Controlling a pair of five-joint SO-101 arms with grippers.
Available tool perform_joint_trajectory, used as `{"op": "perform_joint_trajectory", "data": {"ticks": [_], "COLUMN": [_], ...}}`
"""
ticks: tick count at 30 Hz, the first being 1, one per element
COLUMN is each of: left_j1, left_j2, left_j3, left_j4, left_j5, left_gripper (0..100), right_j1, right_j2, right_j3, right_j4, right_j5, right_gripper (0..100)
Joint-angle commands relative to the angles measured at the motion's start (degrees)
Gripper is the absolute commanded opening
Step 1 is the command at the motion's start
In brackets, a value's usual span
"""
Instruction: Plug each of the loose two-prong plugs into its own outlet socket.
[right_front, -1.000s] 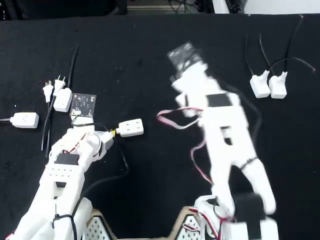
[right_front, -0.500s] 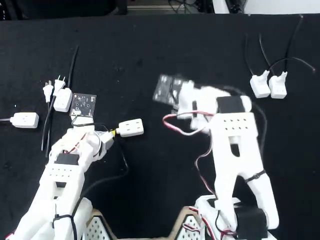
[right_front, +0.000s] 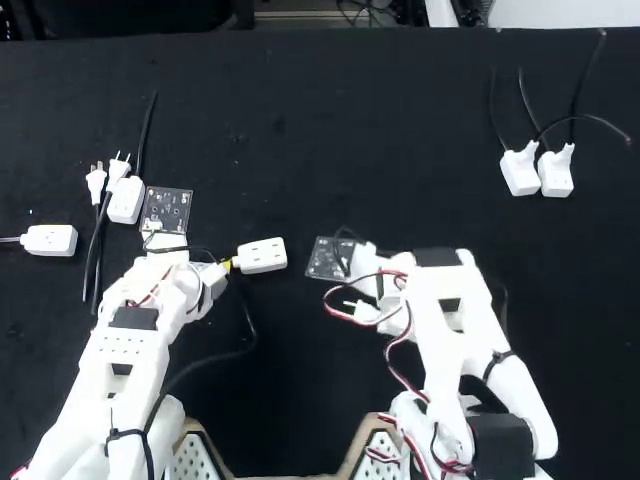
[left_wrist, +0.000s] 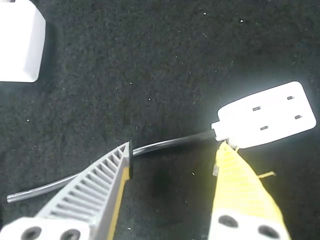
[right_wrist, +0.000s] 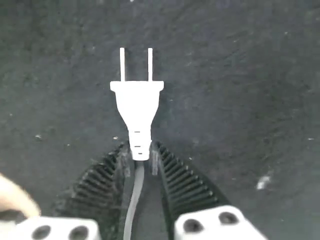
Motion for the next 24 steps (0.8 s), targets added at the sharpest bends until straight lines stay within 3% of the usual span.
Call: {"op": "perform_joint_trajectory", "data": {"ticks": [1,4,7,17,24], "left_j1": [-0.48,-0.48,-0.48,-0.48,-0.48], "left_j2": [-0.62,-0.62,-0.62,-0.62,-0.62], "left_j3": [-1.45,-1.45,-1.45,-1.45,-1.45], "left_j4": [-0.88,-0.88,-0.88,-0.79,-0.62], "left_j5": [0.62,0.62,0.62,0.62,0.62], "left_gripper": [27,27,27,27,27], "right_j1": [0.09,-1.76,-3.60,-11.25,-13.45], "right_j2": [-2.15,-2.15,-2.15,-2.15,-1.71], "right_j3": [-2.95,-6.55,-8.22,-8.66,-2.59], "right_j4": [6.86,14.95,16.70,9.58,-2.55], "right_j5": [0.88,0.79,0.09,-16.18,-17.67], "right_gripper": [10.1,16.9,20.1,20.1,20.1]}}
